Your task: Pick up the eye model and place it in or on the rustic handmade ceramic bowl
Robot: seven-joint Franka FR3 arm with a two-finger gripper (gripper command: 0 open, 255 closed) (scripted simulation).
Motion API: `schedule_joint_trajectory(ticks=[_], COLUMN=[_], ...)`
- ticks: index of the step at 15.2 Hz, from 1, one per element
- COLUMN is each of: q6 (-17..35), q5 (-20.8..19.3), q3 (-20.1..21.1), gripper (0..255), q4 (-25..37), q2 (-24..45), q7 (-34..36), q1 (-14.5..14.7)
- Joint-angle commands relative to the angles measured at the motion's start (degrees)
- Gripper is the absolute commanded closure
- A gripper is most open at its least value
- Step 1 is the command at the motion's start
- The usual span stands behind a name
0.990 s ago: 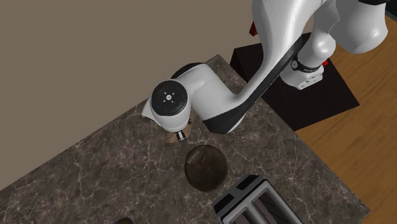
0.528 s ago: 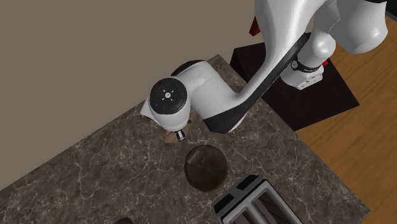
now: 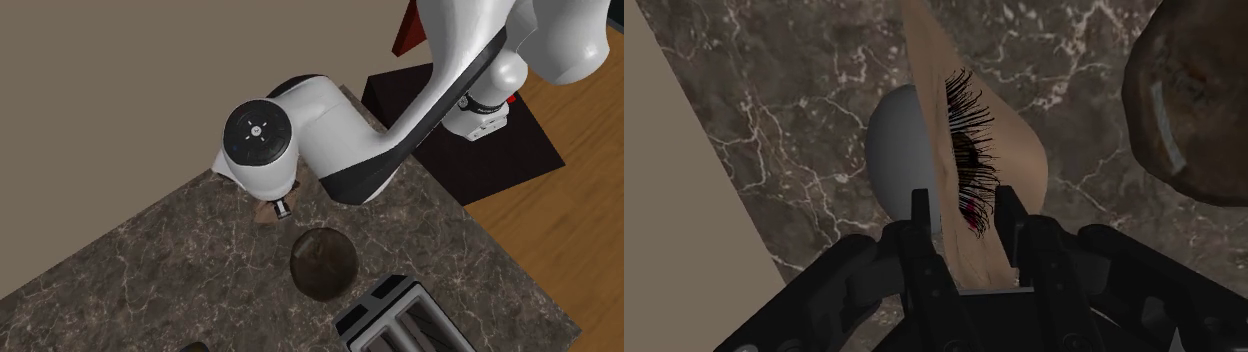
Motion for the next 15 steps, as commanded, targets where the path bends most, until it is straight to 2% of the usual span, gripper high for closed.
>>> schedule_joint_trajectory(ticks=[1, 12, 15], q6=[-1.2, -8.16, -10.21], q5=[0.26, 1.43, 1.12], q3=[0.11, 0.59, 1.56], gripper=[255, 255, 255], q4=[0.55, 4.9, 6.44], q2=[-0.69, -3.46, -3.42], q7=[-0.34, -1.82, 1.38], q1=[-0.09, -0.15, 2.42])
